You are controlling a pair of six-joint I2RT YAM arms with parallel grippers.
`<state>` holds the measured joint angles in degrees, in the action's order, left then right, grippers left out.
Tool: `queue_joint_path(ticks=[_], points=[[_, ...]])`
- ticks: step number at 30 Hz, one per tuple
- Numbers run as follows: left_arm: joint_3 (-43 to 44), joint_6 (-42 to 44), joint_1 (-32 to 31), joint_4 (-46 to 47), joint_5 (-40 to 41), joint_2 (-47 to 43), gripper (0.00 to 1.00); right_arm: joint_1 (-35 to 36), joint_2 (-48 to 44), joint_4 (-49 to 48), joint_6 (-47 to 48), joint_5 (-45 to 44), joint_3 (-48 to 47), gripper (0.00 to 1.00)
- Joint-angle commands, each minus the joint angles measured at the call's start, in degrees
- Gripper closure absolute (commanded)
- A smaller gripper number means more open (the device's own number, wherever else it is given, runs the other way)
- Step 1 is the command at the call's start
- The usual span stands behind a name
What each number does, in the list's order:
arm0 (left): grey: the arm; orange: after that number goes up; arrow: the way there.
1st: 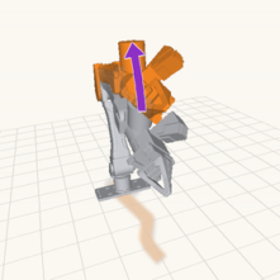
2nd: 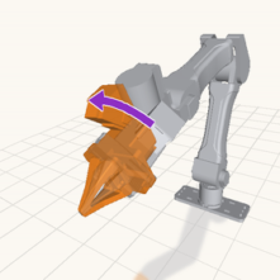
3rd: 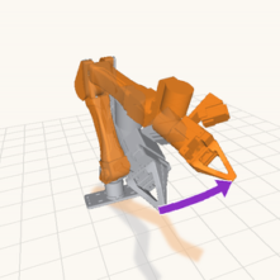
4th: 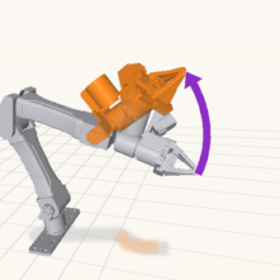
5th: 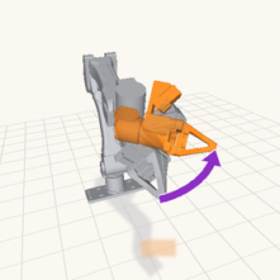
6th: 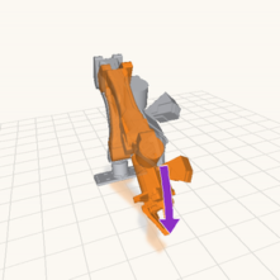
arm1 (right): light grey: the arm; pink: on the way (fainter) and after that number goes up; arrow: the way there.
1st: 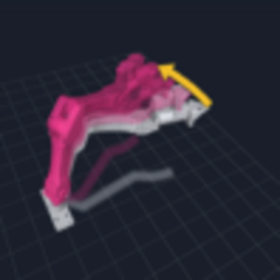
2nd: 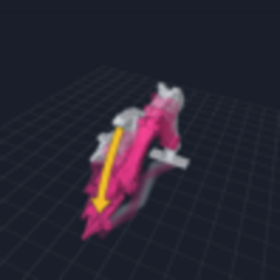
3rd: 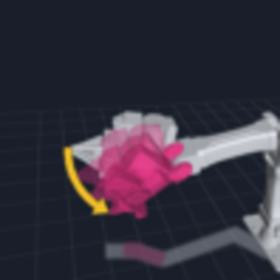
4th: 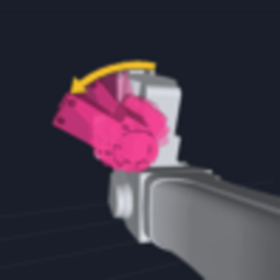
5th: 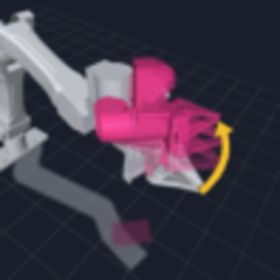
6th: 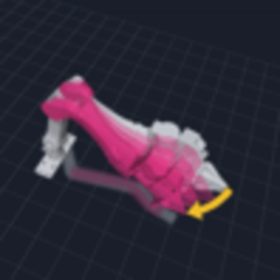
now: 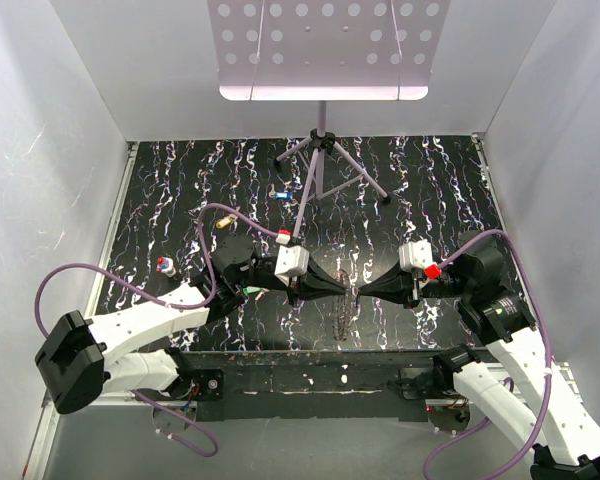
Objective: Put the keys on the keyring
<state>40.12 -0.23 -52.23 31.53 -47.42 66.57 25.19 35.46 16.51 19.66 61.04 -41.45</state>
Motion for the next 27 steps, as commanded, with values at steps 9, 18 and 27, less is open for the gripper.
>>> queue_joint_path(ticks=[9, 18, 27], points=[[5.58, 16.83, 0.11, -17.99, 1.98, -6.54, 1.0, -0.23, -0.31, 1.5, 7.14, 4.44, -1.61, 0.99], [4.97, 17.1, -0.07, -14.92, 1.19, -5.04, 1.0, -0.23, 1.27, -0.34, 7.68, 4.62, -1.7, 0.99], [4.36, 15.44, -0.07, -12.28, 0.57, -4.43, 1.0, -0.23, 2.59, -4.64, 4.34, 2.6, -1.35, 0.99]])
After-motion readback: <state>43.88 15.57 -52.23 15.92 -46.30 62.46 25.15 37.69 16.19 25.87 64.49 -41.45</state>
